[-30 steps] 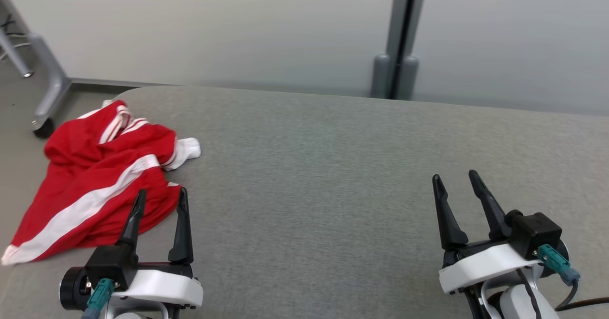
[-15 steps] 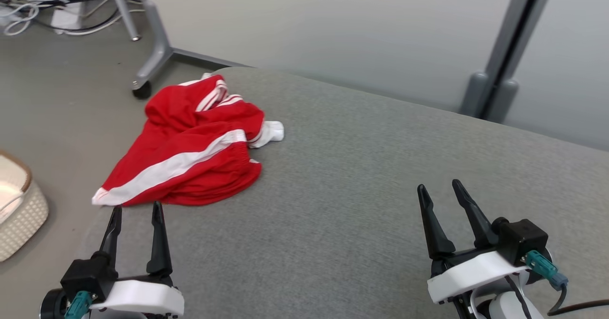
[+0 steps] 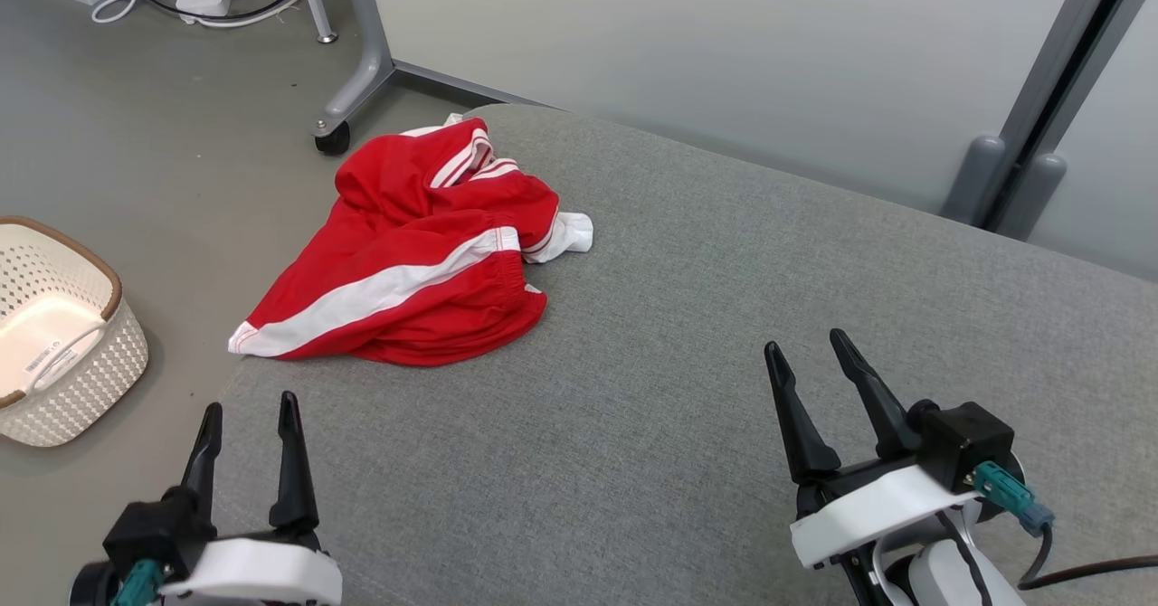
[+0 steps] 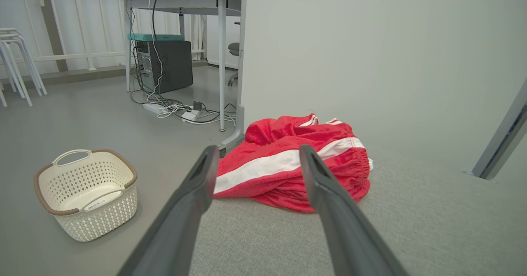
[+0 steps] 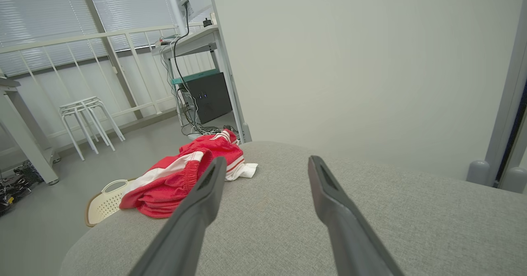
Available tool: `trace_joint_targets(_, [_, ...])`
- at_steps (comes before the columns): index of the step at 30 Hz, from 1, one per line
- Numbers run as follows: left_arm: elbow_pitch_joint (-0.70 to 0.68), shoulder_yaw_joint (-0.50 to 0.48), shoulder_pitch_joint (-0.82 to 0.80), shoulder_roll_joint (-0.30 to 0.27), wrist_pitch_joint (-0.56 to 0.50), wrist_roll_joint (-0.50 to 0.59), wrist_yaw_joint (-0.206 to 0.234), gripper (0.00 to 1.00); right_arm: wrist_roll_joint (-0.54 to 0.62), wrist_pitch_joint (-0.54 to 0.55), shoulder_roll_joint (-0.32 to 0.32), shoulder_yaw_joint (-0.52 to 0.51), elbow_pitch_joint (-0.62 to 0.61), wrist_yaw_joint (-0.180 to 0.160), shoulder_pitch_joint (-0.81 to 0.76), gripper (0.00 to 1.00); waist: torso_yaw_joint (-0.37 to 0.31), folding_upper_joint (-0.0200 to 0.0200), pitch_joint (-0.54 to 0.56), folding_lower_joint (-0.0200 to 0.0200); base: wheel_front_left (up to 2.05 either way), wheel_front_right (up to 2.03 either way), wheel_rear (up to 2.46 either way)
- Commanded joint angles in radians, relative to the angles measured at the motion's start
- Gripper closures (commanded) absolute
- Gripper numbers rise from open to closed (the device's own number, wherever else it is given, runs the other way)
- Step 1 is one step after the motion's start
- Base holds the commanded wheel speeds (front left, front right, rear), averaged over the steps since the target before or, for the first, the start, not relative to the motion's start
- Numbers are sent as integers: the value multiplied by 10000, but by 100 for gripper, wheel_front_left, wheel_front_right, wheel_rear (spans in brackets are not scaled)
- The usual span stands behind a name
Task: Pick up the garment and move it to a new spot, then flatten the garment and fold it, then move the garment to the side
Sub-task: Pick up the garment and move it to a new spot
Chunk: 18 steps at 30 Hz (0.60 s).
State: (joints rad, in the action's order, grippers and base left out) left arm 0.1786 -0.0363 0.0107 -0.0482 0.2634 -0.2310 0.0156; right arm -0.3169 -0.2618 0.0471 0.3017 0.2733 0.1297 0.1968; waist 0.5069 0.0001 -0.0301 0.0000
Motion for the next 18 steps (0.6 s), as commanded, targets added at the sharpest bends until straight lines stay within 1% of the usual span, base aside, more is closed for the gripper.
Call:
trace_joint_targets(1, [126,-6,-294,-123,8,-22,-76,0,-66,-47,65,3,-25,19,69,0,-12,-1,-10,0,0,0,0])
trace_joint_targets(4, [328,12,-798,-438,-594,-253,-428,0,-11,-47,67,-145,-144,19,-27,0,-42,-1,-30,0,0,0,0])
trace_joint_targets(6, [439,78,-1263,-813,-1225,-306,-667,0,54,-47,68,-306,-232,19,-134,0,-67,-1,-50,0,0,0,0])
trace_joint_targets(8, [493,35,-1704,-1084,-1902,-524,-843,0,110,-47,64,-321,-312,19,-130,0,-266,-1,-191,0,0,0,0])
trace_joint_targets(12, [820,-153,-2674,-1617,-3305,-1206,-1107,0,225,-47,142,-390,-486,19,99,0,-735,-1,-616,0,0,0,0])
trace_joint_targets(14, [1202,-220,-3122,-1978,-3899,-1421,-1183,0,283,-47,158,-402,-551,19,189,0,-1001,-1,-825,0,0,0,0])
trace_joint_targets(18, [2152,-253,-4142,-2250,-4637,-2143,-1326,0,352,-46,353,-500,-596,19,406,0,-1498,-1,-1290,0,0,0,0])
